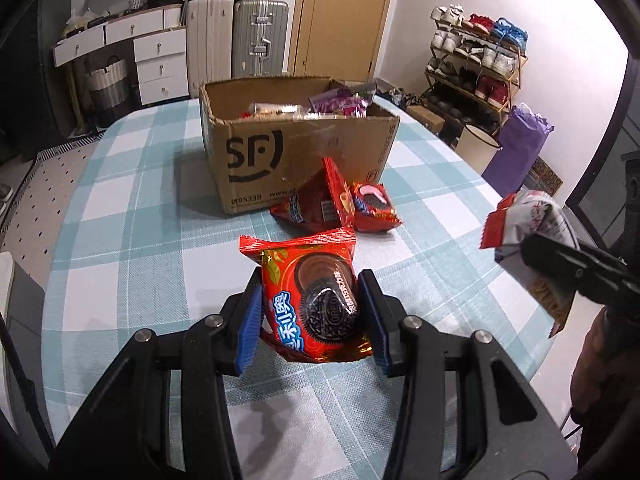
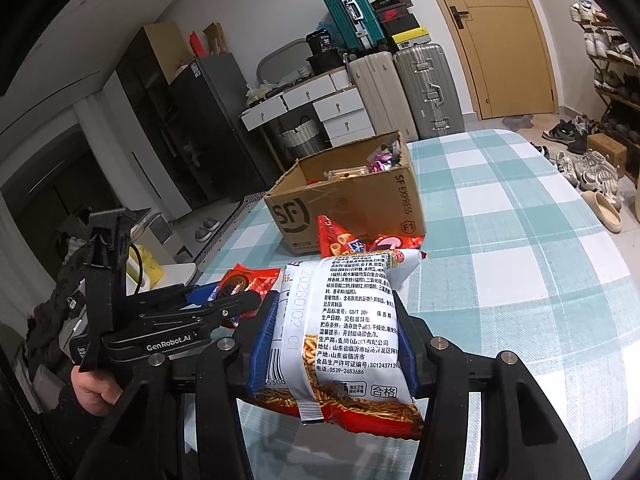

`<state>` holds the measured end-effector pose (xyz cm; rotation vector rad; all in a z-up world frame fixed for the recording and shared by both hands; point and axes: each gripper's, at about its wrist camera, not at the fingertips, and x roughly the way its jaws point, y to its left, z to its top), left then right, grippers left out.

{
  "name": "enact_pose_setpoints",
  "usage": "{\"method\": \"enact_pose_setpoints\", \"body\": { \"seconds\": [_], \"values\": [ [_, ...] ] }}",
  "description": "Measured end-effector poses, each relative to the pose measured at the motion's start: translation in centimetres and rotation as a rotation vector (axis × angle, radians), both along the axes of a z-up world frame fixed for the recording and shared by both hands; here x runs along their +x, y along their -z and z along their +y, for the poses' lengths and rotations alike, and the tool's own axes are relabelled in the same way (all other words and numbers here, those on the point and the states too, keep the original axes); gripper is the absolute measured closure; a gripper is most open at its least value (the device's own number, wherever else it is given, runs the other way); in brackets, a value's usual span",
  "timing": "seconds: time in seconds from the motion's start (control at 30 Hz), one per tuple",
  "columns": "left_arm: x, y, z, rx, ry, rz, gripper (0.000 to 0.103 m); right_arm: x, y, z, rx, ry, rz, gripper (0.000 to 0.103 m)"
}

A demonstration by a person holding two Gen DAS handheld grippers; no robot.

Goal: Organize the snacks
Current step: 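Grasp the red Oreo pack with the left gripper while the right gripper holds the noodle bag, then carry both packs over the box and open both grippers to drop them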

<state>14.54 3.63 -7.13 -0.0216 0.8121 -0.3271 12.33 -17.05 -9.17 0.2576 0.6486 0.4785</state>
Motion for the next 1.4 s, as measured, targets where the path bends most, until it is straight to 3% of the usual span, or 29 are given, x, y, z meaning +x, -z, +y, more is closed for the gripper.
{"method": "enact_pose_setpoints", "body": {
  "seconds": [0.37,0.73,1.4],
  "values": [
    [0.2,-3.5,0.4,-0.016,0.003,-0.050,0.061,1.0,-2.3,1.4,-0.005,-0.038,-0.047,0.052],
    [3.0,-6.9,1.2,-0.052,-0.041,-0.086,0.061,4.6,-5.7,1.8,0.001,-0.070,-0.099,0.052],
    [15.5,-10.7,0.8,-0.042,-0.044,-0.050,0.061,16.5,-11.5,4.5,-0.060,-0.150,-0.167,0.052]
  ]
}}
